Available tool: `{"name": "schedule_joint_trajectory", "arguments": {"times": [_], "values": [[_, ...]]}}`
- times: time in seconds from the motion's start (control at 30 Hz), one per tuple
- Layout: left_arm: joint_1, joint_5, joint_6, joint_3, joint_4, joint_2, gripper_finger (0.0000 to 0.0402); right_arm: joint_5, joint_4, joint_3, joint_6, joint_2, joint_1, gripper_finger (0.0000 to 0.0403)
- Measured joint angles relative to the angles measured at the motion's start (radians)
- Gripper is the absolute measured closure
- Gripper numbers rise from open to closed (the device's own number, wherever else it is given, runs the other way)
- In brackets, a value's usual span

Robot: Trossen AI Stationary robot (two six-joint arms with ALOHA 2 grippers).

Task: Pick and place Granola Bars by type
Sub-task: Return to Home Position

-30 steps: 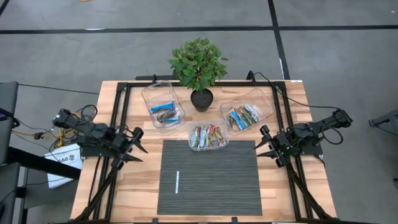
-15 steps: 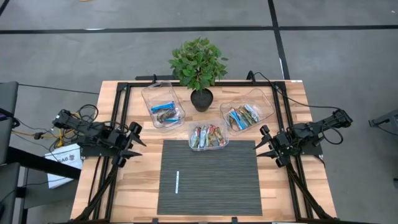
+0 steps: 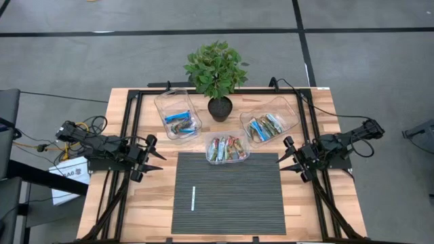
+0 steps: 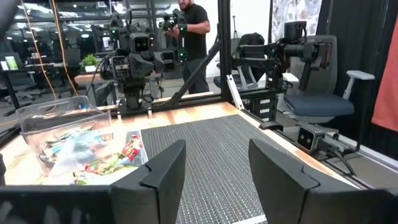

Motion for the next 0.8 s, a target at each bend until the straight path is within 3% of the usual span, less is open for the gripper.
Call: {"name": "schedule_joint_trajectory", "arguments": {"times": [0.8], "values": [[0.0,0.007,-0.002,-0.002,-0.003,0.001,0.0232,0.0,0.0,0.0,0.0,0.0,0.0,0.027]]}}
